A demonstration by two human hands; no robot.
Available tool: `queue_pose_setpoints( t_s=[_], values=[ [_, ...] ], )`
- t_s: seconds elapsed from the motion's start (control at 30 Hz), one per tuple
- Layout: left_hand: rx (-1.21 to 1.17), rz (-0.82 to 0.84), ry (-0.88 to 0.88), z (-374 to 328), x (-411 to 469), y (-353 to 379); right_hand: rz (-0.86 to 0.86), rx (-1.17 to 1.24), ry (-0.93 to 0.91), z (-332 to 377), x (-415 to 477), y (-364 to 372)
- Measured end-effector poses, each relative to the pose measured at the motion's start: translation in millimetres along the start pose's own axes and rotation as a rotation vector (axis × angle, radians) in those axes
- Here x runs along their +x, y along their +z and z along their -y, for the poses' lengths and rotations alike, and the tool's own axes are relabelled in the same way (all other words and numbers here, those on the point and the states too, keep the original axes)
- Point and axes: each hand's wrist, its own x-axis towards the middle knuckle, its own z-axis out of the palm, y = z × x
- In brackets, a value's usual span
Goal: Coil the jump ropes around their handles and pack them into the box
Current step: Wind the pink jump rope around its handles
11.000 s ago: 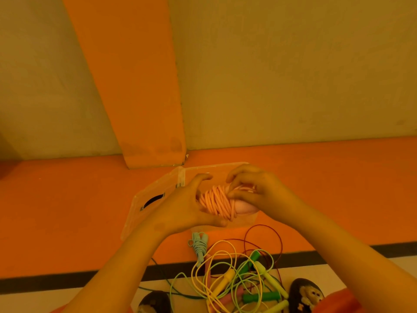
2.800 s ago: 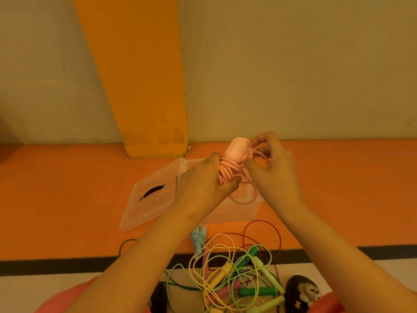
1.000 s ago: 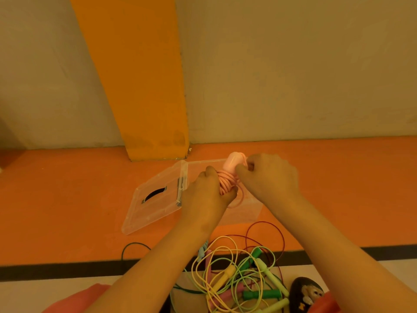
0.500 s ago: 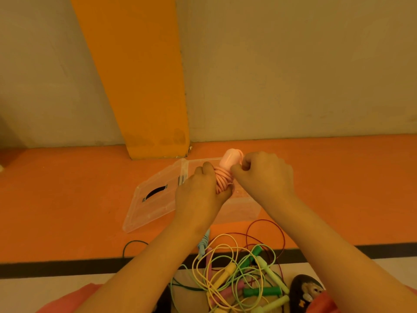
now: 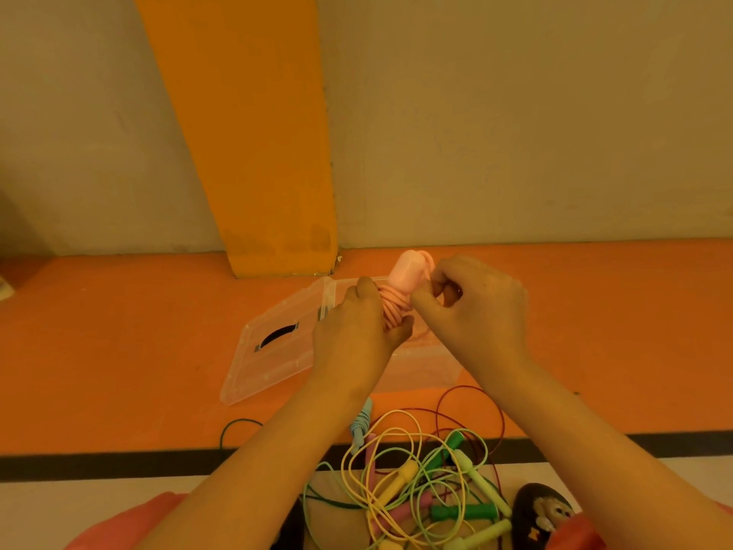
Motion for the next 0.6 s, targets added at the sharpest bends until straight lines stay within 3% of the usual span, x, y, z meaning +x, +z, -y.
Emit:
queue_pose_setpoints(
  t_s=[0.17,0.33,0.47,0.6],
  values=[
    [0.038,0.161,-0.031,14.9,10.5,5.4,-0.097,0.124,-0.103,0.1,6.4,-11.7],
    [0.042,0.173,0.016,17.2,5.8,10.7,0.033,0.121,-0.018,-17.2,11.2,-7.2],
    [-0.170,0.201,-0.032,22.8,6.5,12.5,0.218,0.276,0.068,-27.5,11.1,-3.7],
    [-0.452,0.238,-0.042,21.2,6.1,8.7,0.243,0.278,0.213,-37.7,8.0,-0.5]
  ],
)
